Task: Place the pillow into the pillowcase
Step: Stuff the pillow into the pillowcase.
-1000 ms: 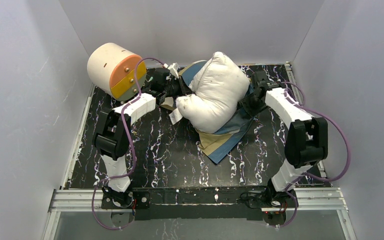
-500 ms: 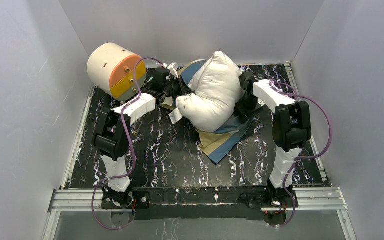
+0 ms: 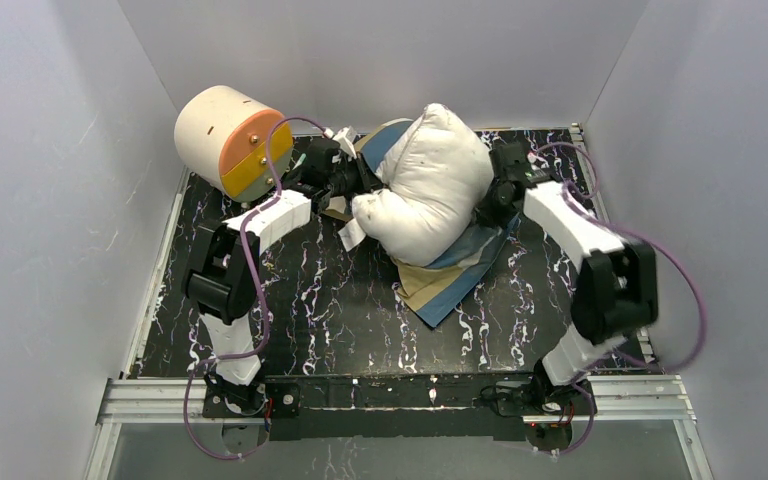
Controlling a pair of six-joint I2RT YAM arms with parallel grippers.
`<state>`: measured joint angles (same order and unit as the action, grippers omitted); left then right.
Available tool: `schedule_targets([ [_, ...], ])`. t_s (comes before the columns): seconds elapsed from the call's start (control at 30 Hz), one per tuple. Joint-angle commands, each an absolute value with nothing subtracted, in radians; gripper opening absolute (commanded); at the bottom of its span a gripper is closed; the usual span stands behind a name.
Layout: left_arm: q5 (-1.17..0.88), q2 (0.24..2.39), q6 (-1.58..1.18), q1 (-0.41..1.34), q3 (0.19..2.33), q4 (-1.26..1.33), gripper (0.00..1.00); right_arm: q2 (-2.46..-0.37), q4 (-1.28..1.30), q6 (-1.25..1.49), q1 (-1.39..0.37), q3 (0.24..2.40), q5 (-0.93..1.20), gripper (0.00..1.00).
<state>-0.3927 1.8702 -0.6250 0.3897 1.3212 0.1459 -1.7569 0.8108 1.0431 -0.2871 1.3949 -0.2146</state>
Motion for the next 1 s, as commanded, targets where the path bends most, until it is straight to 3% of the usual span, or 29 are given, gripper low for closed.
schedule_targets([
  [0.0,-0.103,1.952,-0.538,0.391,1.232,-0.107,0.0,-1.387,0.142,0.695,-0.299,1.162,-0.019,0.01],
  [0.1,-0.065,1.941,-0.533,0.439,1.232,-0.116,0.0,-1.269,-0.125,0.605,-0.299,1.043,0.121,0.01],
  [0.23,-0.016,1.93,-0.516,0.518,1.238,-0.13,0.0,-1.248,-0.238,0.528,-0.299,1.04,0.34,0.01],
  [0.43,0.104,1.868,-0.553,0.578,1.107,-0.119,0.0,-1.234,-0.502,0.688,-0.296,1.084,0.59,0.01],
  [0.6,0.238,1.79,-0.536,0.662,1.092,-0.152,0.0,-1.315,-0.415,0.688,-0.31,1.154,0.741,0.01],
  [0.67,0.335,1.786,-0.521,0.716,1.132,-0.209,0.0,-1.334,-0.253,0.628,-0.33,1.183,0.7,0.01],
  [0.77,0.317,1.776,-0.546,0.749,1.146,-0.22,0.0,-1.334,-0.032,0.634,-0.34,1.221,0.54,0.01],
  [0.83,0.274,1.708,-0.553,0.769,1.159,-0.219,0.09,-1.306,-0.004,0.603,-0.338,1.198,0.476,0.01],
  [0.97,0.169,1.525,-0.499,0.777,1.204,-0.193,0.46,-1.299,0.019,0.496,-0.307,1.18,0.482,0.01],
])
